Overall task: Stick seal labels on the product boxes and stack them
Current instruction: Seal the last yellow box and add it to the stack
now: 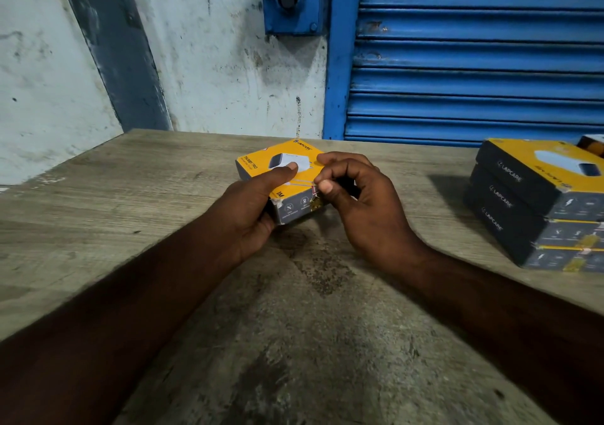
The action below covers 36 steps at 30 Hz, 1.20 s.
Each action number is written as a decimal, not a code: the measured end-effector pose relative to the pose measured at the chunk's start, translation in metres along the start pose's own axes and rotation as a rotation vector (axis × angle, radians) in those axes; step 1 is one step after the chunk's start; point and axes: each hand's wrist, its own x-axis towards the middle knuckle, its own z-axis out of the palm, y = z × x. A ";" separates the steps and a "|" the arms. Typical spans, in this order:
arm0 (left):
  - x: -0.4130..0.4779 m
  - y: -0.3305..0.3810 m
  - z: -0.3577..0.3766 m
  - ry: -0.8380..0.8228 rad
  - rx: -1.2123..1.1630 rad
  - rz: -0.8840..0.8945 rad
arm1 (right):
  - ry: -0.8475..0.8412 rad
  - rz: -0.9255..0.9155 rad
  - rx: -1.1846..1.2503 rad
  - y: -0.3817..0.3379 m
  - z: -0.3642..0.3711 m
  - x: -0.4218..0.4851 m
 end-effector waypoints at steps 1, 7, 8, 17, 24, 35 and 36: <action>0.001 0.000 -0.001 0.003 0.003 -0.007 | -0.010 0.005 0.006 -0.001 0.000 0.000; 0.003 0.003 -0.003 -0.004 -0.005 -0.045 | -0.034 0.008 0.007 -0.001 -0.001 -0.001; 0.003 0.003 -0.003 -0.006 -0.001 -0.047 | -0.034 0.003 0.000 -0.001 -0.001 0.000; 0.004 0.004 -0.006 -0.004 0.008 -0.044 | -0.062 -0.002 0.019 -0.001 -0.002 0.000; 0.007 0.004 -0.009 0.006 0.021 -0.035 | -0.071 0.008 0.008 -0.002 -0.001 0.000; 0.012 0.003 -0.012 0.002 0.011 -0.046 | -0.095 0.018 0.032 -0.005 -0.003 -0.001; 0.013 0.004 -0.014 0.016 0.005 -0.040 | -0.107 0.026 0.052 -0.006 -0.004 -0.001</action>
